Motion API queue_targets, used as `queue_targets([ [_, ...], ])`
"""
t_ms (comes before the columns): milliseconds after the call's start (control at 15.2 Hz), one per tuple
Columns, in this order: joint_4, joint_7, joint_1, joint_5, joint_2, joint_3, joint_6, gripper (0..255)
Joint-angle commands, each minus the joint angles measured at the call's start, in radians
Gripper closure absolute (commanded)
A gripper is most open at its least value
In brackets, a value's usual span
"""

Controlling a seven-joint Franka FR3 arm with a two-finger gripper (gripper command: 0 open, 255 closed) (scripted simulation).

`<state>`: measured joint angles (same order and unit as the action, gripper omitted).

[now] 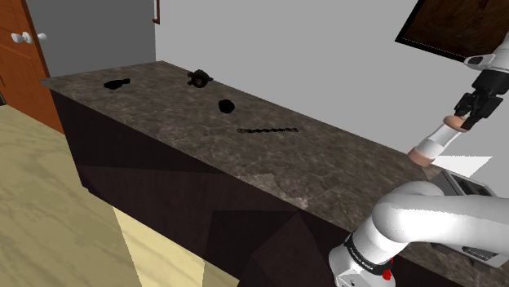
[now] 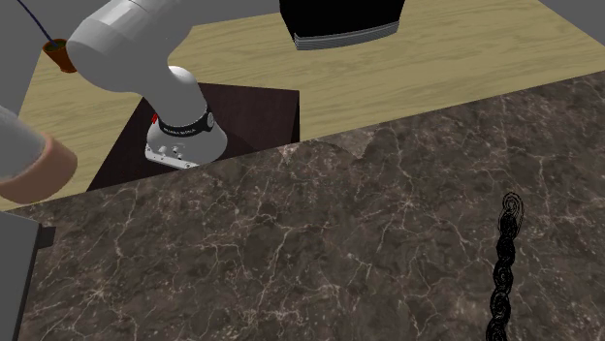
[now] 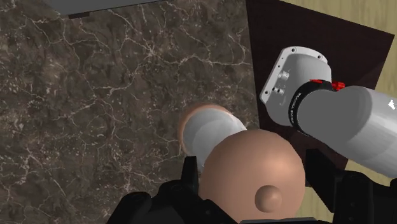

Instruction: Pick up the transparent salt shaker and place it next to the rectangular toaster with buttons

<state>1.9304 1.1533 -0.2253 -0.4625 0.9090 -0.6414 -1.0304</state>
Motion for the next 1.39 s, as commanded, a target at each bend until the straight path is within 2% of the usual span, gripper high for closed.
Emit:
queue_targets([
  [0,-0.018,0.049,-0.014,-0.042,0.027,-0.018,0.031,255],
  [660,-0.156,0.306,-0.036,-0.260,0.099,-0.130,0.135,255],
  [1320,-0.397,0.620,0.007,-0.497,0.098,-0.277,0.187,255],
])
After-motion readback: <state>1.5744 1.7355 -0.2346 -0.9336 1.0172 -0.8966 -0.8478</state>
